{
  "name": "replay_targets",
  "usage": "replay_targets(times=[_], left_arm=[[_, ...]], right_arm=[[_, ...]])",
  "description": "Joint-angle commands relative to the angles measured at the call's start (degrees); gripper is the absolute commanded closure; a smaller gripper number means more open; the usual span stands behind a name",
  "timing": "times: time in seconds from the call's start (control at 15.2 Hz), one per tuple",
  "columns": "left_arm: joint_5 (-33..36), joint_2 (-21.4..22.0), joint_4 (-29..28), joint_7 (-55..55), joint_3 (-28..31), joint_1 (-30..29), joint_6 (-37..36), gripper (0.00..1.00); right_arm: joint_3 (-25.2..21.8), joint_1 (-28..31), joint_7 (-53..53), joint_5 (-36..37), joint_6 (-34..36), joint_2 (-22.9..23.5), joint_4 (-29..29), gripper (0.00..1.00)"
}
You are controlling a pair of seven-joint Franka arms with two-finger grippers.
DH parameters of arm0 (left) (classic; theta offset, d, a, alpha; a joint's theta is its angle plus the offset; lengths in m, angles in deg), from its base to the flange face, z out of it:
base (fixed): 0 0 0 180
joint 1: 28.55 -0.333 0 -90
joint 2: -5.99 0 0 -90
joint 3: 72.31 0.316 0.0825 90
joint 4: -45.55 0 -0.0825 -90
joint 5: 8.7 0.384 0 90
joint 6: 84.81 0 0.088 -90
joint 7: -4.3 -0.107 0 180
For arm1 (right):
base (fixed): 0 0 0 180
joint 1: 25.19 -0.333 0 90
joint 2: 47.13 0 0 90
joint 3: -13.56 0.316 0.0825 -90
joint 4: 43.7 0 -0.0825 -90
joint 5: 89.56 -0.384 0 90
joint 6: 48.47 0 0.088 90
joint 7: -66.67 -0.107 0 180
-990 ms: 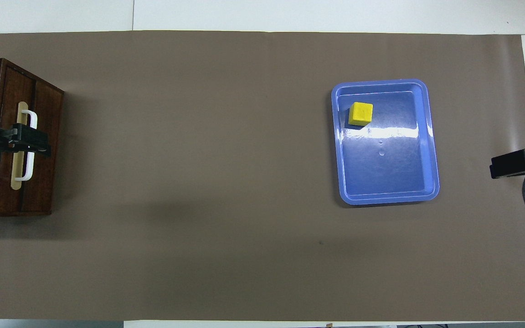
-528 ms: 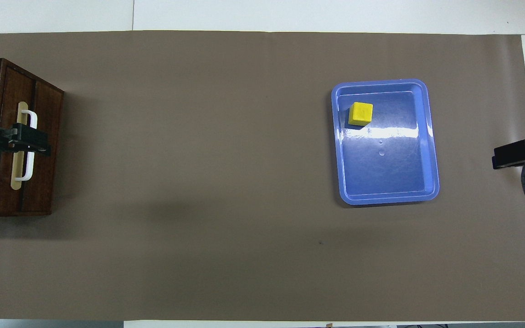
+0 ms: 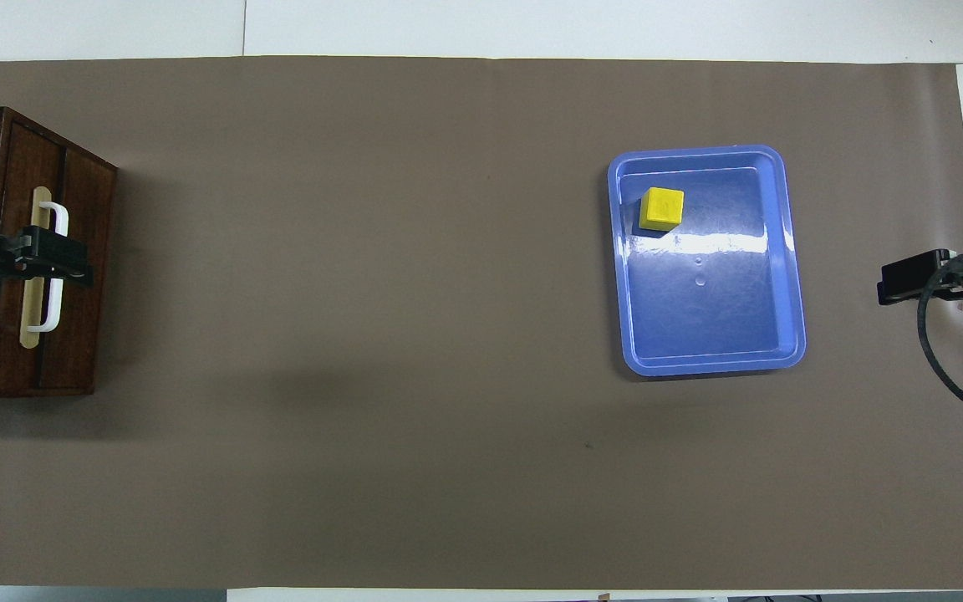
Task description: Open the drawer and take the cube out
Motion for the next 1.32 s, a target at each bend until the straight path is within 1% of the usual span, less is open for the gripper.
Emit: replay_targets(times=[0.0,0.2,0.46,0.73,0.86,1.06,1.25], left_arm=[[-0.6,0.5,-0.1,-0.9,0.1,-0.3,0.7,0.00],[-0.6,0.5,-0.1,-1.0,0.1,-0.3,1.0,0.00],[-0.7,0.4,-0.1,-1.0,0.1,-0.3,1.0,0.00],[-0.6,0.5,-0.1,-1.0,0.1,-0.3,1.0,0.00],[-0.6,0.5,-0.1,-1.0,0.1,-0.3,1.0,0.00],[-0.6,0.5,-0.1,-1.0,0.1,-0.3,1.0,0.00],[-0.7,0.5,-0.1,-1.0,0.1,-0.3,1.0,0.00]], right_arm=[[1.1,1.2,-1.6,-1.0,-1.2,-0.4,1.0,0.00],[1.4,1.3,-2.6,-3.4,-1.3,-0.3,0.9,0.00],[1.4,1.3,-2.1,-3.4,-1.5,-0.4,1.3,0.00],[1.3,1.3,-2.1,-3.4,-4.1,-0.4,3.3,0.00],[1.1,1.3,-2.1,-3.3,-3.1,0.5,2.0,0.00],[1.1,1.3,-2.1,-3.3,0.9,1.8,-1.7,0.00],[1.1,1.4,-2.9,-3.3,0.8,1.1,-0.7,0.00]])
